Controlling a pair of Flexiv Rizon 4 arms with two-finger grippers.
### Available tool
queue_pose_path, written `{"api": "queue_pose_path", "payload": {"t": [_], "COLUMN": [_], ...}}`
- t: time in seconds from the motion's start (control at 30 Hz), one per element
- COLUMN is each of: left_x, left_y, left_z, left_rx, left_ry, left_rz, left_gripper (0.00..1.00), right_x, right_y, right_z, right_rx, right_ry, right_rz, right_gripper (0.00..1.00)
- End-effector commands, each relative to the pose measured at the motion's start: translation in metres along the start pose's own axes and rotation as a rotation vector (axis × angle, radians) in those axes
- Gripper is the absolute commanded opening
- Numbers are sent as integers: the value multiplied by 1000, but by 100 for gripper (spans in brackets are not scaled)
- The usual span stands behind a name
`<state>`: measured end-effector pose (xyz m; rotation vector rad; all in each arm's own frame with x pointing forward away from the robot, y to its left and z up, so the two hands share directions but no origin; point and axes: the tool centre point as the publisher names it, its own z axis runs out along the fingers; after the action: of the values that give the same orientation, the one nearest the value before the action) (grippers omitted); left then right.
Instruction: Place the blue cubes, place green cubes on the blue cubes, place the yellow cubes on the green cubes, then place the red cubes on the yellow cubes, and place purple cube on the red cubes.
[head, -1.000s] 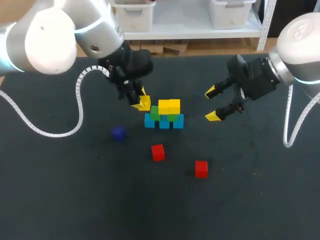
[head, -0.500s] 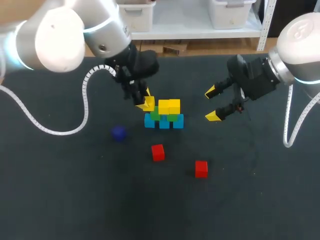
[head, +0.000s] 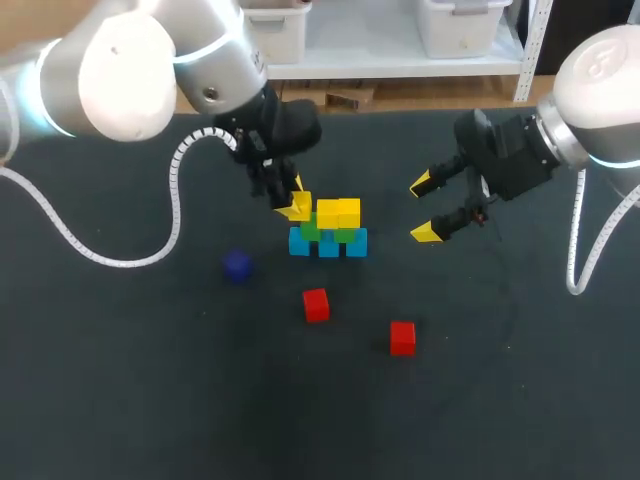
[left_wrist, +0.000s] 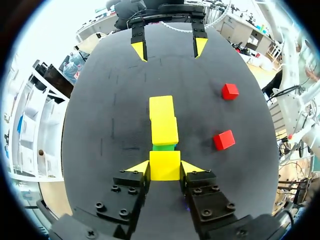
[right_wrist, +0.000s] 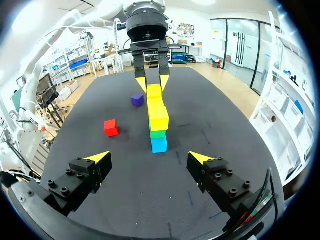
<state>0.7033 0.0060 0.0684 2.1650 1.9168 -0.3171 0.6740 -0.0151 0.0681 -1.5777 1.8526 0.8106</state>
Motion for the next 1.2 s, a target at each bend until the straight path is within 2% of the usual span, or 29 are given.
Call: {"api": "queue_pose_path", "payload": {"t": [0.03, 1.2], "left_x": [-1, -4], "left_y": [3, 4], "left_z": [1, 9], "left_rx": [6, 27], "left_ry": [4, 12], "left_rz": [1, -1], "left_gripper": [0, 0], "right_x": [0, 0], "right_y": [0, 0], "right_z": [0, 0], "right_rx": [0, 0], "right_ry": [-2, -2], "right_rz": [-1, -1], "right_gripper": [100, 100]}}
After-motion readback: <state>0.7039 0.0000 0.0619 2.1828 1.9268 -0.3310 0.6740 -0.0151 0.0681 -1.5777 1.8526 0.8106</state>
